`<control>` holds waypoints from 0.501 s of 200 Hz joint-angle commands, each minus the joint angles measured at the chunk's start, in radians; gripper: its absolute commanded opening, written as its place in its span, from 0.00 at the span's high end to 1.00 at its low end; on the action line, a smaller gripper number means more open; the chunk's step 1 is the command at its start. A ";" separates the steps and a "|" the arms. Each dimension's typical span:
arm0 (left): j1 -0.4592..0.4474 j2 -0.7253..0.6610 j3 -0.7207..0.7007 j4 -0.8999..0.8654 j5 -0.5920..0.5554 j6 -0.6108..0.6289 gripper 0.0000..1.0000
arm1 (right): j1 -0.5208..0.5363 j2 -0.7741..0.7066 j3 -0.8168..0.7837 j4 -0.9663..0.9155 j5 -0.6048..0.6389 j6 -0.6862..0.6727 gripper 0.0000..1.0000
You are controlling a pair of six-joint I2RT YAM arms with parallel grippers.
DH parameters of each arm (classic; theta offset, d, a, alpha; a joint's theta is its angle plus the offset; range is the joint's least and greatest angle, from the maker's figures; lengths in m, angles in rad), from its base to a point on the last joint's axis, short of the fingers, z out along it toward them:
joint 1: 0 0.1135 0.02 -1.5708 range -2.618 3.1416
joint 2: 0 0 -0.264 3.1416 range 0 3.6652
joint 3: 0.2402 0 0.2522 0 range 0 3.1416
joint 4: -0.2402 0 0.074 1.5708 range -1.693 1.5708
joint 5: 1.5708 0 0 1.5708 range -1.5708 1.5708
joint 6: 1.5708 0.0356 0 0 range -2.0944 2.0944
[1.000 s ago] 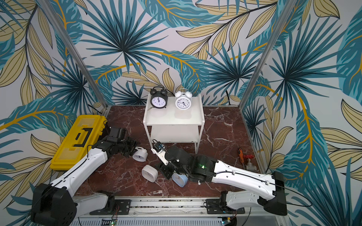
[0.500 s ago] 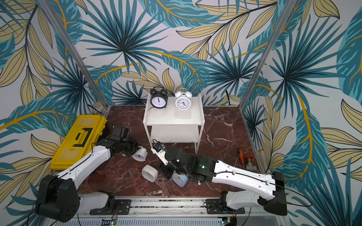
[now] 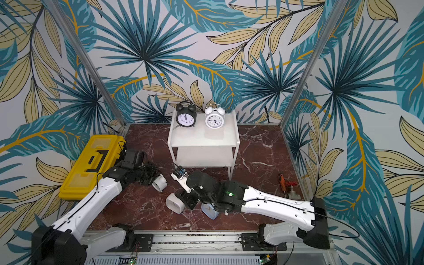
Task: Place the alarm clocks on the shelf by style
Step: Pick up the alarm from the center of the board.
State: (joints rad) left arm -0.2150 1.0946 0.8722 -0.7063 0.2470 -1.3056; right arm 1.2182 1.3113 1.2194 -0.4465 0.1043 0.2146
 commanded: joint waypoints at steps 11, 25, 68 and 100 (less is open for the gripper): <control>0.009 -0.137 0.130 -0.173 -0.028 0.016 1.00 | 0.018 0.093 0.082 0.095 0.012 -0.052 0.36; 0.011 -0.177 0.166 -0.229 -0.035 -0.005 1.00 | 0.020 0.145 0.108 0.131 0.015 -0.062 0.29; 0.011 -0.258 0.246 -0.298 0.035 -0.086 1.00 | 0.023 0.270 0.201 0.173 -0.018 -0.088 0.01; 0.012 -0.271 0.317 -0.334 0.068 -0.081 1.00 | 0.026 0.333 0.259 0.174 0.022 -0.125 0.01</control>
State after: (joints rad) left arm -0.2100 0.8394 1.1046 -0.9863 0.2798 -1.3758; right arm 1.2381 1.6131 1.4345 -0.3069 0.0994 0.1295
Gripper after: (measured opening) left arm 0.083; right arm 0.993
